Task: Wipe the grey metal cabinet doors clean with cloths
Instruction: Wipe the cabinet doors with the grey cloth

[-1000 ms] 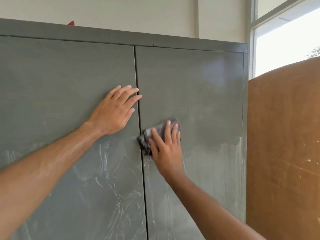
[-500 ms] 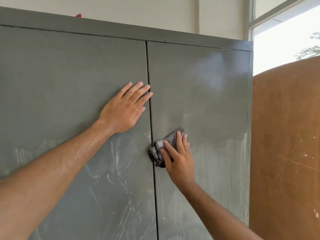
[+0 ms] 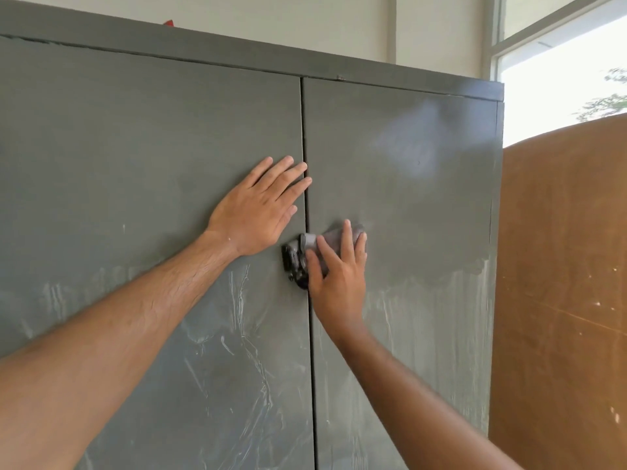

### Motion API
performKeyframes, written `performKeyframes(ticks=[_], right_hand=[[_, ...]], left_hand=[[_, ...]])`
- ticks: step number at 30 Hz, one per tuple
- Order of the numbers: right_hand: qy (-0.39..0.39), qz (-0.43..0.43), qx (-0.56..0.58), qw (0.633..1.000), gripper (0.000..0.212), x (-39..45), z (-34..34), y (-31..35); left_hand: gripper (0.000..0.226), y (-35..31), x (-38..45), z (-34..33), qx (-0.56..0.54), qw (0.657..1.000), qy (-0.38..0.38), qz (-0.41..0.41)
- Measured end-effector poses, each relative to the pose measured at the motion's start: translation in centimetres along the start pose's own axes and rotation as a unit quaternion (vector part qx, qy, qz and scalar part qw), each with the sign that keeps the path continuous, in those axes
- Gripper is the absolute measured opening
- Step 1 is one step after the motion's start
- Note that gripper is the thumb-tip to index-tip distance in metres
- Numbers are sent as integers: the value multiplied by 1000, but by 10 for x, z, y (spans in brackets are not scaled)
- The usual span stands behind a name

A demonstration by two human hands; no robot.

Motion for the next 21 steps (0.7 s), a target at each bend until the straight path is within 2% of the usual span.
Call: performKeyframes(ticks=[2,5,7,9,13,15,18,21], right_hand=[[-29,4,-22,999,22,1,-5,14],[-17,125,-57,990,23,-43,-2,6],[7,166,-63,984,21,-59,8,-6],[11,155,-44,987,20,-33,11,-3],[-42,65,-16,997,21,23,6,17],[-52,87,-34,994,22,-1,5,14],[1,170,-71,983,21,-54,10,-1],[28,177,-70,981,20,-32,16,1]], left_hand=[[58,0,-1,0,-4,1000,0,0],[58,0,-1,1,-9,1000,0,4],[58,-1,-1,1,-11,1000,1,2],[58,-1,-1,1,-10,1000,4,5],[58,0,-1,-2,-8,1000,7,2],[58,0,-2,-3,-13,1000,13,4],[58,1,-1,-2,-26,999,22,4],[58,1,-2,-2,-34,999,32,8]])
Point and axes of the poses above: each hand's wrist, its own x-axis towards the middle knuckle, its own z-axis out of the back of the hand, y = z × x, the point moved 8 cm from there along x, towards the middle knuckle
